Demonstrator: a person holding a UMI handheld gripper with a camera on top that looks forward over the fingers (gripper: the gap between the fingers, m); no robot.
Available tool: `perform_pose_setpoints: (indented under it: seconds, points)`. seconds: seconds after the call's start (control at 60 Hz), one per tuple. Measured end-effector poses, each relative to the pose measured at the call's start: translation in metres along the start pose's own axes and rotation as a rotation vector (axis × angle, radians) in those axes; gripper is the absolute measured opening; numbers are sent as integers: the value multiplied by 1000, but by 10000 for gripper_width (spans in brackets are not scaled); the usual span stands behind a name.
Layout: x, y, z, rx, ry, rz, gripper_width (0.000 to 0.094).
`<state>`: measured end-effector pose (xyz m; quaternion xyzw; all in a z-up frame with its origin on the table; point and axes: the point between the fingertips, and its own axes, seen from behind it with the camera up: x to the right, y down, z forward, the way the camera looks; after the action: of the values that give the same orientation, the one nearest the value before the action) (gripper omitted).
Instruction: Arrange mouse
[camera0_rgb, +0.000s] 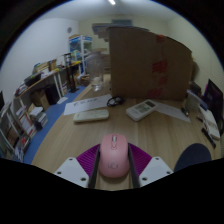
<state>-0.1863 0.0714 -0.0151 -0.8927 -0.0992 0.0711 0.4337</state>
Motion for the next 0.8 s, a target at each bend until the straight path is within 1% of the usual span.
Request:
perform_pose_setpoints:
  seconds: [0.017,0.1,0.117,0.133,0.167,0.2,0.217,0.25,0.317,0.433,0.483,0.533,0.567,0.6,0.633,0.717,0.733,0.75,0.8]
  points:
    - [1,0,0,1,9,8,484]
    - [0,2,1,-30,14,-15,444]
    - [0,3,0,-40,9,-9,404]
    - [0,2,1,-46,3,0,383]
    - [0,2,1,-54,-9,16,363]
    - [0,3,-1,-68,-18,27,374]
    - [0,4,-4,-77,-21,29,329]
    - [2,2,-11,-86,-25,29,325]
    - [0,-31,-43,-9,-63,6,317]
    - [28,-128,-119,214,-76,-16,316]
    - [65,-157,-152,302,-30,8,315]
    - [109,-168,-175,345,35,-1,316]
    - [144,-167,-185,361,71,-5,313]
    - [163,-163,-188,353,102,-1,315]
    - [191,-142,-186,330,124,13,315]
    - [235,-72,-163,197,179,40,316]
    - [238,-65,-160,171,183,45,316]
    - [244,-46,-153,150,183,48,316]
    - [248,-11,-138,84,175,69,314]
